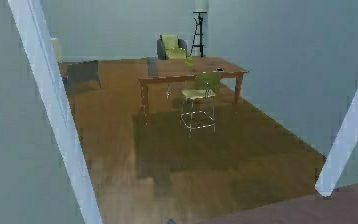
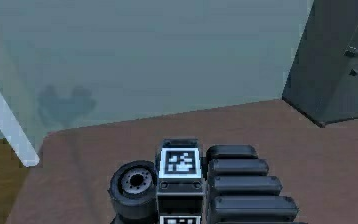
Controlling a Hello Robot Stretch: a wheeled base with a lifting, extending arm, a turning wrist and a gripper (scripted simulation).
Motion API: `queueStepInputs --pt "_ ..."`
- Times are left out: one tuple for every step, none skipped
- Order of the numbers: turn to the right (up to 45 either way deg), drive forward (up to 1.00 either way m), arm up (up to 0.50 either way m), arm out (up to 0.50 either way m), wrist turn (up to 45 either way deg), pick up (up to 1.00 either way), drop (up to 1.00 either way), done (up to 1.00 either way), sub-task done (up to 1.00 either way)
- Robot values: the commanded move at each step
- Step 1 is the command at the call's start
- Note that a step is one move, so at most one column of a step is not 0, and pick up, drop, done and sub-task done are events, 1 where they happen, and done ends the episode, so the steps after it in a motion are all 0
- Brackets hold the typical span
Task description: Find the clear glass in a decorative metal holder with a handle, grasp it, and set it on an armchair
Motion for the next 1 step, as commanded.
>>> queueStepInputs --pt "0.0 0.65 0.0 0.0 0.0 0.0 0.0 0.0 0.0"
